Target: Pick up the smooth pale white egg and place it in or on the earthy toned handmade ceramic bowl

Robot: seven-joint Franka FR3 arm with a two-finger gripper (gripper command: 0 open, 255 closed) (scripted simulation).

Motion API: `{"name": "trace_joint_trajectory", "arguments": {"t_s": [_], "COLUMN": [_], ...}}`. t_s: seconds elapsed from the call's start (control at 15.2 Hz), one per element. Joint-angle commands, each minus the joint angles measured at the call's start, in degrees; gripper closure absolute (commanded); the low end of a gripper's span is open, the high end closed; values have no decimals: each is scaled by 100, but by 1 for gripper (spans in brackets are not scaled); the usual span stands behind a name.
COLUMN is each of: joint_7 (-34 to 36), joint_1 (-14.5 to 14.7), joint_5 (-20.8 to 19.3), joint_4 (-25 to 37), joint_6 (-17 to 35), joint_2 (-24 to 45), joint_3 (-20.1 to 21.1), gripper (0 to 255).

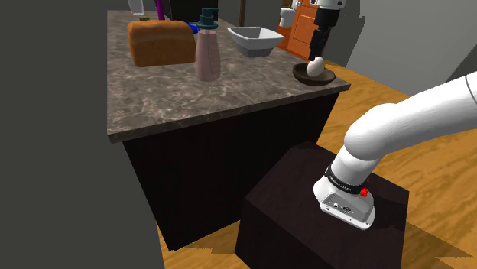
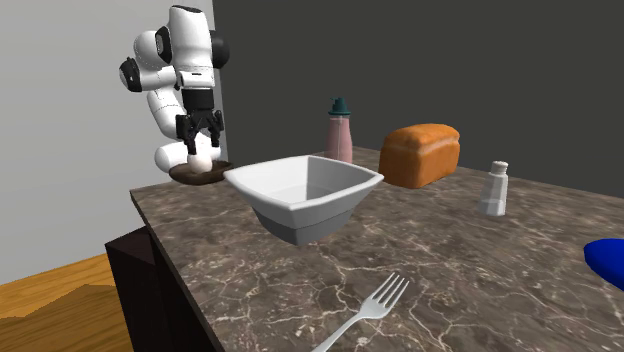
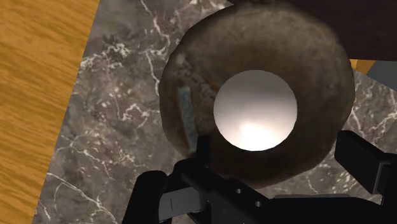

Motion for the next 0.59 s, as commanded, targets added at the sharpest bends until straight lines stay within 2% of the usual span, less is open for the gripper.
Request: {"name": "trace_joint_trajectory", "arguments": {"t_s": [0.0,0.07,0.33,0.53], "joint_7": [0,0,-44,-44], "joint_1": [0,0,51,51], "joint_5": [0,0,83,83], "joint_4": [0,0,877,877], "joint_6": [0,0,-674,-674], "joint_2": [0,0,204,204], "joint_3": [0,0,61,61], "gripper": [0,0,0,0]}}
